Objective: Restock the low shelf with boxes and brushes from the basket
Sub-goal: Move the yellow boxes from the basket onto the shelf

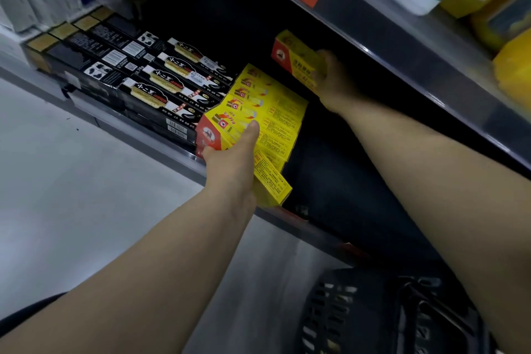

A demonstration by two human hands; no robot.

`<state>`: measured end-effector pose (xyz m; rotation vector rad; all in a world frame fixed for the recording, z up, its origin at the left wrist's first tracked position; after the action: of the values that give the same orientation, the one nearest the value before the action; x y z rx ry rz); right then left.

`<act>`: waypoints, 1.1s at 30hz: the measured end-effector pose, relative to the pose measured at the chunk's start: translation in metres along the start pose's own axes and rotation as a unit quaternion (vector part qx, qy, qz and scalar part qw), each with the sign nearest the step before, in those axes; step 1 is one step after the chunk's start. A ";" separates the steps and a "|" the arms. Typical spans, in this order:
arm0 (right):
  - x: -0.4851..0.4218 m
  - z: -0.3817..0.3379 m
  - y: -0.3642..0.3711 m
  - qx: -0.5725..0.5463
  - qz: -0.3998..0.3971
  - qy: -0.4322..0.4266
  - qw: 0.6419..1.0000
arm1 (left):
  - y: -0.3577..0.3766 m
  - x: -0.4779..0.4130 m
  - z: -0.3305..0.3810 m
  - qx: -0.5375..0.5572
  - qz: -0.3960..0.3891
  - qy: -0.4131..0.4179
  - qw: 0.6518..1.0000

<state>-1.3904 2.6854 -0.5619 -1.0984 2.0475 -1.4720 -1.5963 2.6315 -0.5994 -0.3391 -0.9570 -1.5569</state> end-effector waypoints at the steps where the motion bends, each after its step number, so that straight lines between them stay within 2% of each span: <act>1: -0.006 -0.001 0.006 -0.011 -0.014 0.011 1.000 | 0.001 0.000 -0.001 -0.008 -0.001 -0.006 1.000; 7: -0.025 -0.003 0.045 0.064 -0.129 0.044 0.989 | 0.004 -0.004 -0.004 -0.031 0.011 -0.024 0.999; 10: -0.028 -0.002 0.048 0.117 -0.142 0.039 0.982 | 0.007 -0.006 -0.005 -0.029 0.011 -0.026 0.999; 13: -0.018 -0.006 0.040 0.222 -0.141 0.038 0.964 | 0.008 -0.005 -0.007 -0.028 0.021 -0.034 0.999; 14: -0.010 -0.012 0.034 0.229 -0.123 0.019 0.965 | 0.008 -0.005 -0.007 -0.024 0.026 -0.034 0.999; 16: 0.016 -0.026 0.021 0.148 -0.124 -0.034 0.981 | 0.006 -0.004 -0.006 -0.014 0.035 -0.026 0.999; 18: 0.053 -0.036 0.006 0.046 -0.221 -0.086 0.970 | 0.006 -0.003 -0.003 -0.002 0.035 -0.010 0.999; 20: 0.095 -0.042 -0.007 0.054 -0.344 -0.108 0.931 | 0.007 0.000 -0.001 -0.002 0.031 0.002 1.000; 21: 0.113 -0.043 -0.010 0.093 -0.365 -0.123 0.918 | 0.007 0.002 0.000 -0.007 0.028 0.007 1.000; 22: 0.126 -0.041 -0.011 0.142 -0.347 -0.148 0.915 | 0.008 0.004 0.000 -0.010 0.018 0.015 1.000; 24: 0.138 -0.039 -0.009 0.231 -0.242 -0.184 0.924 | 0.012 0.011 -0.001 -0.004 -0.024 0.033 0.999; 26: 0.136 -0.041 -0.007 0.220 -0.170 -0.163 0.947 | 0.013 0.016 -0.002 -0.023 -0.036 0.035 0.998; 28: 0.130 -0.042 -0.001 0.175 -0.156 -0.140 0.962 | 0.009 0.015 -0.003 -0.035 0.009 0.030 0.999; 30: 0.125 -0.043 0.010 0.181 -0.141 -0.153 0.961 | 0.003 0.015 -0.002 -0.031 0.054 0.018 0.998; 33: 0.122 -0.041 0.027 0.209 -0.124 -0.163 0.956 | 0.001 0.019 -0.001 -0.031 0.052 0.018 0.998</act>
<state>-1.5042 2.6196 -0.5555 -1.3399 1.3335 -1.6147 -1.5994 2.6182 -0.5861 -0.3979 -0.8512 -1.4948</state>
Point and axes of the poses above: each hand's wrist, its own x-axis away from the middle knuckle, its own y-axis out of the palm, z = x × y, the point moved 2 cm from there along -x, towards the middle knuckle, and after that the axes turned 7 degrees about y, right-handed, at the moved point
